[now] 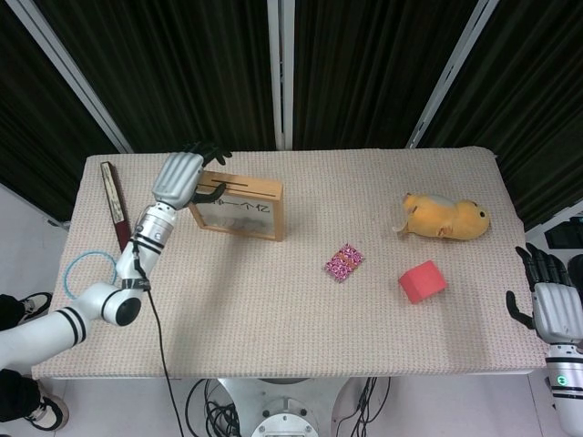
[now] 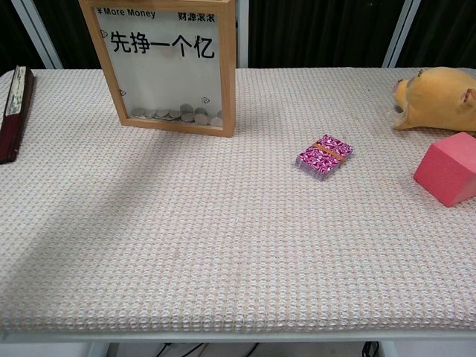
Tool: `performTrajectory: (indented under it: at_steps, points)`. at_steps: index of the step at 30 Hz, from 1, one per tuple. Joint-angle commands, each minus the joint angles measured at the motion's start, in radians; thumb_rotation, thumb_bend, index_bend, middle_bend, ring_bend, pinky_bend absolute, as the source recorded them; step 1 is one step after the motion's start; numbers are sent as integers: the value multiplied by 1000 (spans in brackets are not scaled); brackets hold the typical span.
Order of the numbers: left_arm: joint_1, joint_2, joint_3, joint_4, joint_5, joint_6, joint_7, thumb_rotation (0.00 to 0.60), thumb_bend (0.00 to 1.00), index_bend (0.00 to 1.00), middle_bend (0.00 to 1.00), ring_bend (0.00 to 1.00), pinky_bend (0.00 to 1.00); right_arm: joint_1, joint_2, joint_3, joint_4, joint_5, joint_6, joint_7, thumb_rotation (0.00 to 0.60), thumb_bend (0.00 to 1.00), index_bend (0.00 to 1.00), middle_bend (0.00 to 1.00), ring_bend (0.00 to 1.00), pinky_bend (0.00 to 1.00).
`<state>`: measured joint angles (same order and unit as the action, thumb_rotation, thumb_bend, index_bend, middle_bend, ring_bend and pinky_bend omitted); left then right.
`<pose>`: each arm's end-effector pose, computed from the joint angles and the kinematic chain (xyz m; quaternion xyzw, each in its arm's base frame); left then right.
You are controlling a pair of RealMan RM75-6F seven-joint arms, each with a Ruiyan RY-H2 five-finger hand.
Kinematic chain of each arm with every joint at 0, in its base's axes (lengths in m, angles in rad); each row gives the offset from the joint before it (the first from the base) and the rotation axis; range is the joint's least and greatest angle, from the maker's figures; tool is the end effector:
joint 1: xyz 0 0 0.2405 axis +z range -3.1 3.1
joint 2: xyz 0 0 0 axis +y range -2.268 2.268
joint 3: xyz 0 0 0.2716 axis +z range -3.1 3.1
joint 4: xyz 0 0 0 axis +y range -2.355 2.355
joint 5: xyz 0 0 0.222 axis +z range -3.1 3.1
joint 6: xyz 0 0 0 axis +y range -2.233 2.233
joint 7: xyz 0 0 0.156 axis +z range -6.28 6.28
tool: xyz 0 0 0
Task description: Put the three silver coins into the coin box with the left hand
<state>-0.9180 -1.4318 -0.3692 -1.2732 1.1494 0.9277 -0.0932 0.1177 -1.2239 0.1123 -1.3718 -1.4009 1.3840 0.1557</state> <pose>-0.1009 0.4772 0.0736 -0.6436 -0.3766 -0.5258 0.4092 -0.3780 -0.2231 0.1491 0.5551 -0.4202 0.3831 0.6070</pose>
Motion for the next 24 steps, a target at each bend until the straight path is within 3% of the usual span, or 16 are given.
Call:
performTrajectory:
  at_steps: [1,4,7,10,16,20,24]
  points:
    - [6,9,2,-9,6,10,0,600,308,270,333,167,210,1,0,1,-2,-1,1,-2,600,431,0,0,0,0]
    - [25,26,0,-34,14,53,13,600,308,270,330,167,211,1,2,1,-10,-6,6,-6,600,430,0,0,0,0]
    - [76,57,19,-84,58,165,73,600,305,271,330,167,214,-2,3,0,-14,-11,16,-9,600,430,0,0,0,0]
    - [166,117,81,-160,141,301,150,600,302,279,329,167,215,-5,4,-7,-9,-24,22,5,600,420,0,0,0,0]
    - [404,220,257,-292,268,536,227,600,292,287,292,112,188,-16,-6,-11,9,-37,51,1,600,392,0,0,0,0]
    - [526,241,368,-297,292,576,198,600,271,219,194,35,142,-23,-9,-11,-4,-44,72,-22,600,388,0,0,0,0]
    - [603,260,460,-285,291,533,165,600,141,114,64,0,102,-31,-17,-4,-39,-26,88,-83,600,381,0,0,0,0]
